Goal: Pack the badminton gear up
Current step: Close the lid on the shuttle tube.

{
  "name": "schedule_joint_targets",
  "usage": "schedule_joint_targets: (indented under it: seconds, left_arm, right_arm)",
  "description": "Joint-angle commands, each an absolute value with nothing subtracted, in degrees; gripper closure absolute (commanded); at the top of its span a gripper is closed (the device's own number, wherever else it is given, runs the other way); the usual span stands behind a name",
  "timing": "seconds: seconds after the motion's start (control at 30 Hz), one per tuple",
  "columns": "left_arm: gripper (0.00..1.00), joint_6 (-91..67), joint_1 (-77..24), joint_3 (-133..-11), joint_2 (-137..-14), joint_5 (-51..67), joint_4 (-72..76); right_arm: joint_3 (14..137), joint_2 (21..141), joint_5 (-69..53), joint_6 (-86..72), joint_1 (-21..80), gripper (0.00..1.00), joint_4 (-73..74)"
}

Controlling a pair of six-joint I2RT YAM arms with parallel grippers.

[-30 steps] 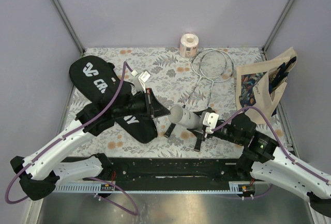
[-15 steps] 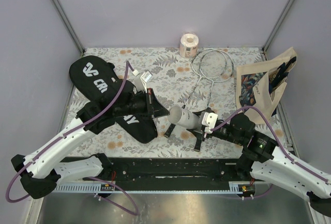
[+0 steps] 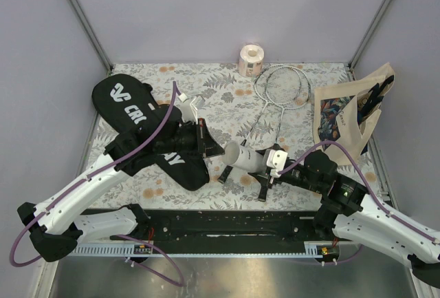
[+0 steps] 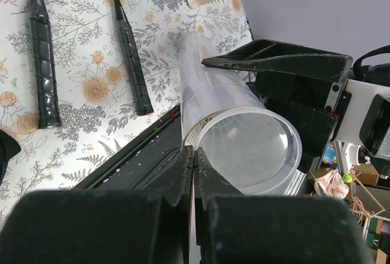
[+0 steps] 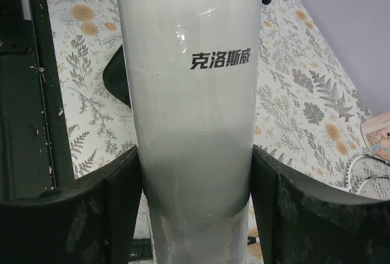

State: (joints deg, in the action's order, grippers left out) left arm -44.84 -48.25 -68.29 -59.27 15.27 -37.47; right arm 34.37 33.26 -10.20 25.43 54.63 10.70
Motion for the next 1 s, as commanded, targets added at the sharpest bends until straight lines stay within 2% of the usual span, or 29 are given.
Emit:
schedule_joint_targets:
  seconds: [0.0,0.97]
  left_arm:
    - [1.0,-43.3,-48.1,-69.3,-59.3,11.7,-40.5]
    - [1.0,-40.0,-49.4,-74.4,-64.3,8.7,-46.8]
  right_arm:
    - [36.0,33.0,-11.3,25.7,54.8,0.62,4.1]
    - [37.0,35.6,-10.1,27.6,54.8,0.62,6.2]
